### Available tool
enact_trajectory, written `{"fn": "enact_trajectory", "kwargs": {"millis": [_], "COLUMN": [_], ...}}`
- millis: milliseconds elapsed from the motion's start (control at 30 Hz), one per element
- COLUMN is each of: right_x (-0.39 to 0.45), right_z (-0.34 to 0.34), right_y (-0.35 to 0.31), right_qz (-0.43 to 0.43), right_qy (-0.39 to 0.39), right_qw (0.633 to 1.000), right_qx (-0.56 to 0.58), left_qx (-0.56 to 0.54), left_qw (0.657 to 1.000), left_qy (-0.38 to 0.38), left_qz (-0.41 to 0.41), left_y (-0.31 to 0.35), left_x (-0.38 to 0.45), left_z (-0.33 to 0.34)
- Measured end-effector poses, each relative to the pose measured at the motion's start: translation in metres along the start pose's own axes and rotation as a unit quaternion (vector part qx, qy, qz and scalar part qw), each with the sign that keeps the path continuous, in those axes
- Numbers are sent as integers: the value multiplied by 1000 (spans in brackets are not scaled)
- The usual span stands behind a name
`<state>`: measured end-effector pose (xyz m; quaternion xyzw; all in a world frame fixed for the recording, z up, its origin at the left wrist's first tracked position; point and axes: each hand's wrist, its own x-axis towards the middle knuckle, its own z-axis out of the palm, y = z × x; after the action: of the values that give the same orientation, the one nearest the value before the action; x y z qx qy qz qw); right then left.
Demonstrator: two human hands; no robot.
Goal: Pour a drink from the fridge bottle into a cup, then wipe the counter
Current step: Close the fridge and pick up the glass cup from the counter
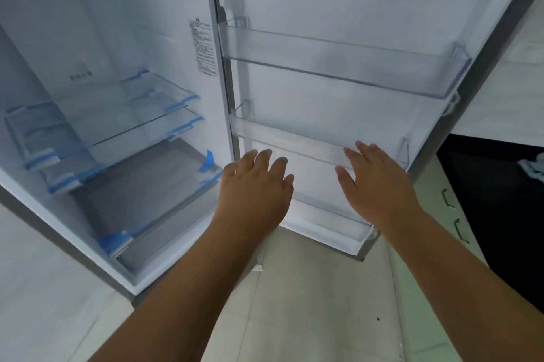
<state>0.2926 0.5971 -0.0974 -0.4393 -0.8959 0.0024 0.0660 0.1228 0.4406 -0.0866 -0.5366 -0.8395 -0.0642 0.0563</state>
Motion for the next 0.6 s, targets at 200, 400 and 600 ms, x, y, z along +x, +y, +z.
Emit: {"fn": "enact_trajectory", "kwargs": {"millis": [200,400,600], "right_x": [14,8,8], "right_z": [-5,-23,-58], "right_y": [8,33,84], "right_qz": [-9,-11,14], "right_qy": [-34,-35,16], "right_qw": [999,987,987], "right_qx": [15,154,161], "left_qx": [-3,-30,-44], "left_qw": [999,995,997], "left_qy": [-8,-12,-2], "left_qz": [37,90,65], "left_y": [21,67,82], "left_x": [43,76,78], "left_z": [0,30,61]}}
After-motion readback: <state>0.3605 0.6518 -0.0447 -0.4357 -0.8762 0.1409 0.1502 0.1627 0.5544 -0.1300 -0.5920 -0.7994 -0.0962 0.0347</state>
